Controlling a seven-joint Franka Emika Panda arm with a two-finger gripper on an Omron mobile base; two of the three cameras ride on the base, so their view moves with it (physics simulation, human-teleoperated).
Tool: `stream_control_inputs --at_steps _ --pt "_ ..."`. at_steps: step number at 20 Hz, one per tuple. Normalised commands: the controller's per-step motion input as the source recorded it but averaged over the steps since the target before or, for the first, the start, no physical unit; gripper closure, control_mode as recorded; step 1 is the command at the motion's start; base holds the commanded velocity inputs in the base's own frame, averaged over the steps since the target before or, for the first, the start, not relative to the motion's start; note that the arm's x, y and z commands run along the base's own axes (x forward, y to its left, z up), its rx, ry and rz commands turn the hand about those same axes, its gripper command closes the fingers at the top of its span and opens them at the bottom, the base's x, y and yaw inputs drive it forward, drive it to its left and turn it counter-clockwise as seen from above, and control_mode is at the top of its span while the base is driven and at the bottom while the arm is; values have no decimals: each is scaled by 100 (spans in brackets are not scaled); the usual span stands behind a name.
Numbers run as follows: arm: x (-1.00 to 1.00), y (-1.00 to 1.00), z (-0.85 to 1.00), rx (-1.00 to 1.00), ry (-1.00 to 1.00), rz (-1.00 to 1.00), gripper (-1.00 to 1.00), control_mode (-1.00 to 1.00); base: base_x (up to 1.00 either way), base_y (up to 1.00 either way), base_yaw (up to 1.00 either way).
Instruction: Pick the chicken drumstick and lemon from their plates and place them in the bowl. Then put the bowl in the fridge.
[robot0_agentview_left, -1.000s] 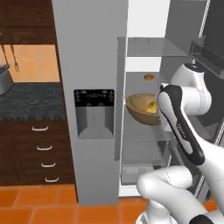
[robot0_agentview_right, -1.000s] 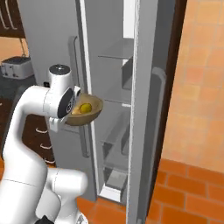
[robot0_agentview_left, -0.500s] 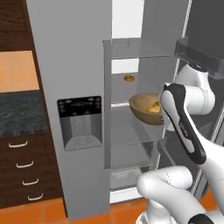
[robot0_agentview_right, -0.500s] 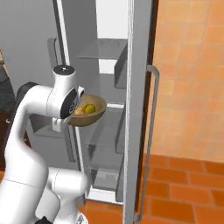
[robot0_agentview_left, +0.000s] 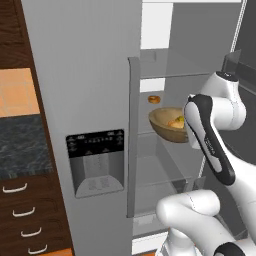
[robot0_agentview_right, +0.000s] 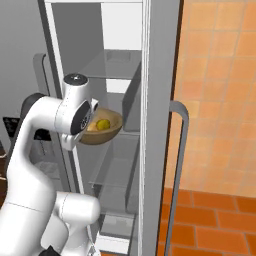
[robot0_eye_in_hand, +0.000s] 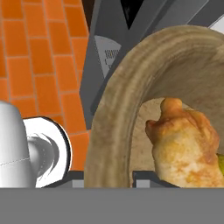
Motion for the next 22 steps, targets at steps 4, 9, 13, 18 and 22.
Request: stream_control_inputs --at_steps 4,9,13,18,22 --pt "0 0 0 0 0 0 100 100 8 -14 0" --pt "25 -18 -10 0 0 0 100 -100 5 -6 0" --pt "77 -8 -14 -1 -7 0 100 -100 0 0 0" --pt "64 -1 -10 0 -5 0 100 -100 0 0 0" --pt "62 -5 -38 0 0 0 100 -100 0 0 0"
